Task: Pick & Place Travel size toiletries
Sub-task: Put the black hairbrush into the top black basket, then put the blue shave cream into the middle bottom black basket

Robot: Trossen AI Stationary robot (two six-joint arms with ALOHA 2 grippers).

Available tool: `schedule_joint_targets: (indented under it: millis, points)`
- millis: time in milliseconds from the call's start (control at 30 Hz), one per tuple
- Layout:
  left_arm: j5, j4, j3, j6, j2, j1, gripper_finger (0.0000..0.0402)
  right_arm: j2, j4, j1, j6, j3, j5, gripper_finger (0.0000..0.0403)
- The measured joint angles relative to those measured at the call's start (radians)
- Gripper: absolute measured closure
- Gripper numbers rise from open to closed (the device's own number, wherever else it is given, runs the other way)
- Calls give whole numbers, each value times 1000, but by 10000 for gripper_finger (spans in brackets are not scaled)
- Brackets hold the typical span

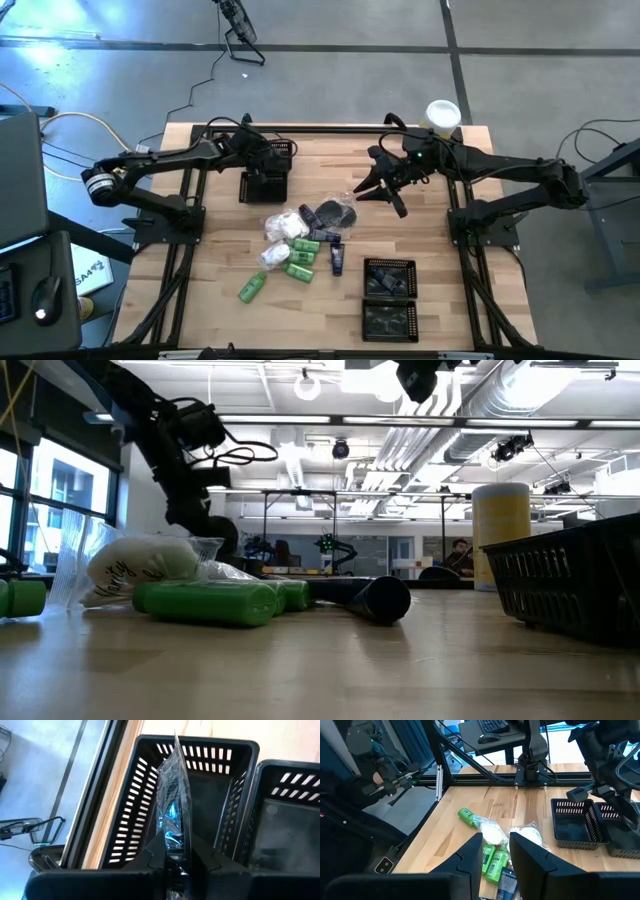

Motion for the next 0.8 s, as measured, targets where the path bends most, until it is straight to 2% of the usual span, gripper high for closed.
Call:
schedule_joint_targets:
  millis: [100,433,633,800]
  points:
    - [-2,9,0,0,6,0,354,0,0,0,0,0,0,314]
    - [-1,76,0,11,1,0,251,0,0,0,0,0,0,314]
    - [18,56,49,11,-44,0,239,0,0,0,0,0,0,314]
    - [105,48,122,11,-76,0,239,0,0,0,0,0,0,314]
